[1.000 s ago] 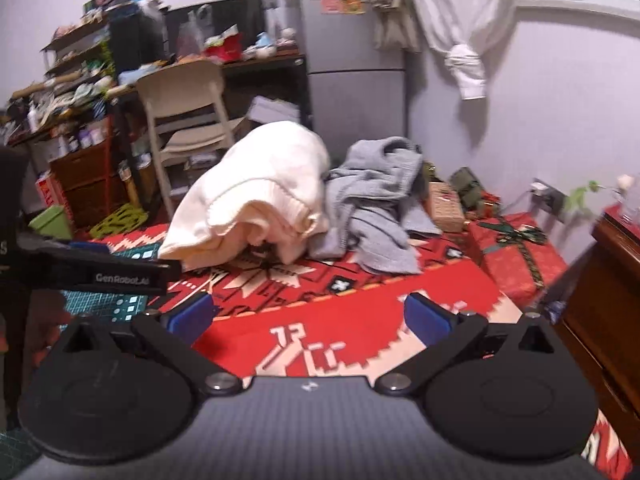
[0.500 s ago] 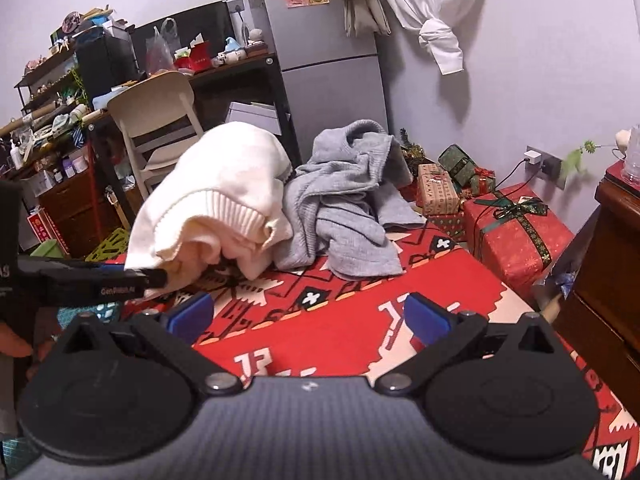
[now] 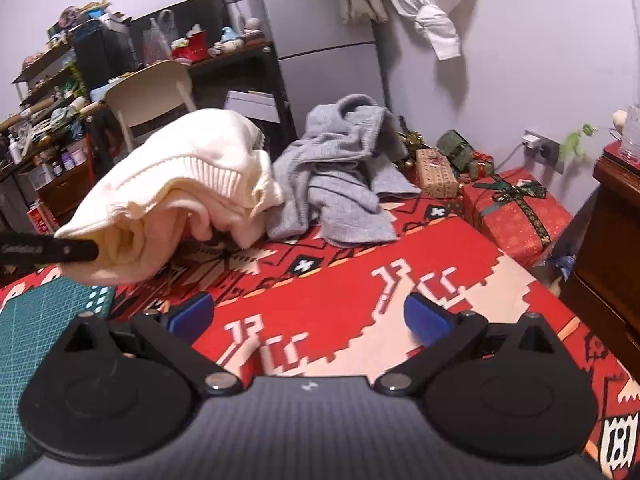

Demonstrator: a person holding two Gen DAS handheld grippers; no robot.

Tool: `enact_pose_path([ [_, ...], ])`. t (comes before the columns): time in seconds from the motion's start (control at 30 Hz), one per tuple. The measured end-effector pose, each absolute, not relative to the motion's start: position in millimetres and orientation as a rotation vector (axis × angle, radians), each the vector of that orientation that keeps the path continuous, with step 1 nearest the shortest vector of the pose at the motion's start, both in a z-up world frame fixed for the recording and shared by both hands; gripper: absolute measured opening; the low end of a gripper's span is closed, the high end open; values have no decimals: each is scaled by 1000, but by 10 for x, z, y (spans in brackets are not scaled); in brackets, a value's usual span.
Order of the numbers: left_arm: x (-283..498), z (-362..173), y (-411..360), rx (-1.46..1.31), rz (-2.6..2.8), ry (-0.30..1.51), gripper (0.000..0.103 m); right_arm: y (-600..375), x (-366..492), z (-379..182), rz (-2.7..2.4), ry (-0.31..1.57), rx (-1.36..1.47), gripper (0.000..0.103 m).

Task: Fold clothes
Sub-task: 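Lift the cream sweater with the left tool and carry it onto the green mat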

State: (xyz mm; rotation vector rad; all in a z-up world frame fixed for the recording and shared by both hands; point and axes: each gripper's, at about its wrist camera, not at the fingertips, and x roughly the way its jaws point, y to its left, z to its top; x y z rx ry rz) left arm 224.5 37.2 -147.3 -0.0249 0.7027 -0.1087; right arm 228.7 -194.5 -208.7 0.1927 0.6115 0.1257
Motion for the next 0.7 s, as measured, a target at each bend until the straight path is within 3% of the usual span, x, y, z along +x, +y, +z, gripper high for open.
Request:
enact_pose_path([
  [0.7, 924, -1341, 618, -134, -146, 792, 6, -1711, 1361, -1718, 257, 635, 311, 102],
])
